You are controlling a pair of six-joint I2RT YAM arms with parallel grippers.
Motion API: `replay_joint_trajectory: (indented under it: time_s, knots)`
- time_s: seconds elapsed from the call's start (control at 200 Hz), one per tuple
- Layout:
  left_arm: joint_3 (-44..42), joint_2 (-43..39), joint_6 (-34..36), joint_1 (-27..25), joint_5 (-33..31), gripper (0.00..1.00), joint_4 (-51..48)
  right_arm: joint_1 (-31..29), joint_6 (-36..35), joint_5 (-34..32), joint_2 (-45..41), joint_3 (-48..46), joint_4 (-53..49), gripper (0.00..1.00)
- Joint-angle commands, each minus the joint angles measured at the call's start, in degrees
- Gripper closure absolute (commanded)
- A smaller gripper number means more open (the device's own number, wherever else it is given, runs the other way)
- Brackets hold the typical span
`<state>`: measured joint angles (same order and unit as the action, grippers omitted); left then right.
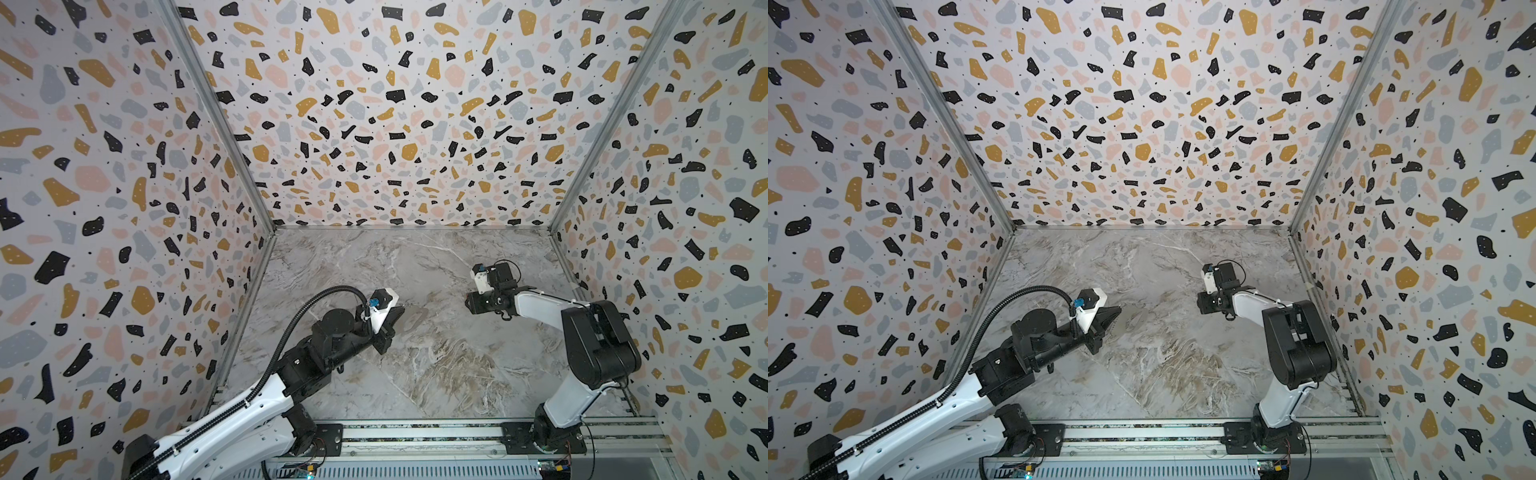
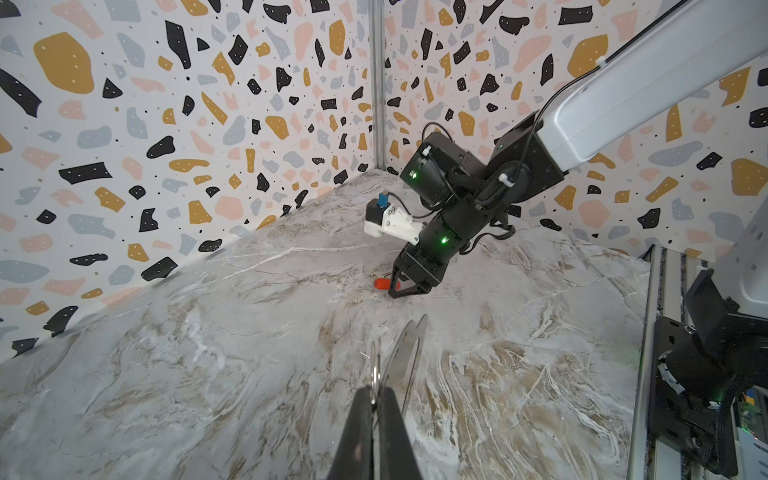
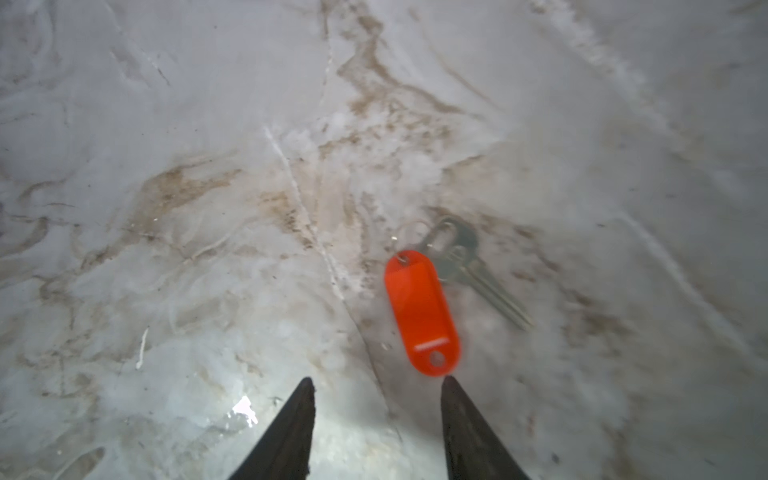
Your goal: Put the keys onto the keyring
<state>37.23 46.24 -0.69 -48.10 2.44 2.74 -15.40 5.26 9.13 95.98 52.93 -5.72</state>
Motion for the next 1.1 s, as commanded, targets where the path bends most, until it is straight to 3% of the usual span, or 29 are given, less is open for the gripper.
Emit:
replay_joint_trajectory:
  time_s: [0.0,0.14,0.701,1.091]
  knots:
    - [0.2,-0.1,0.1,-0.3,0.0,1.0,4.4,0.0,-0.2,-1.5,-3.6,0.9,-0.6,0.51]
    - [0.1,0.0,0.1,-0.3,-0.1,1.0,4.6,-1.2,-0.9,-3.3,-1.0,3.8,-0.5,0.54]
    - [0.4,-0.6,0.1,-0.3,-0.5,1.0,3.4,-12.8,0.7,-28.3,11.0,11.5,0.7,0.65]
    - [0.3,-0.7,0.3,-0.3,-0.5,1.0,3.4,-13.4,1.8,-34.1,12.7,12.7,-0.4,0.67]
